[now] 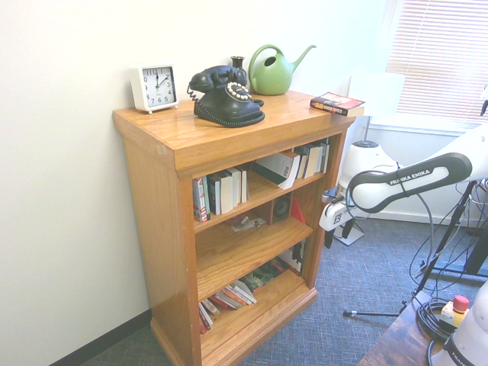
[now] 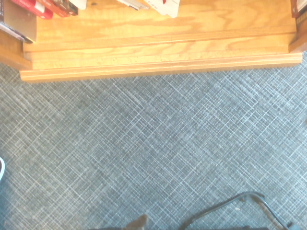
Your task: Organize the shelf
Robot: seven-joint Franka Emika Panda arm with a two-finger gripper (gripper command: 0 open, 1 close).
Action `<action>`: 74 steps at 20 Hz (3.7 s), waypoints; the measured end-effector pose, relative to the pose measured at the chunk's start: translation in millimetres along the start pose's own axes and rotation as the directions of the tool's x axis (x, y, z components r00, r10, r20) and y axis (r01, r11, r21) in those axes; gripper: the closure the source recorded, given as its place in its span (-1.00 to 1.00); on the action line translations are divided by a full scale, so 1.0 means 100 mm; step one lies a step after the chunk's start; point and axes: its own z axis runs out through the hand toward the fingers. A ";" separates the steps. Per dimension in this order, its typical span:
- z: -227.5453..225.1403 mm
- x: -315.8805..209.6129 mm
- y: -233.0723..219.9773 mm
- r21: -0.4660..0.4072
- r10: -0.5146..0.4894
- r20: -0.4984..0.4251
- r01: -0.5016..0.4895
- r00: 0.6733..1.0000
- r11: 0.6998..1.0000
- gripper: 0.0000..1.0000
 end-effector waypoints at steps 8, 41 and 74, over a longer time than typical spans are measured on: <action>0.05 0.39 0.22 -0.037 -0.032 -0.122 0.028 0.992 0.999 -1.00; -1.80 1.24 0.89 -0.584 -0.589 -0.808 0.109 0.023 0.805 -1.00; -1.89 1.64 0.22 -0.607 -0.594 -0.794 0.210 -0.130 0.766 1.00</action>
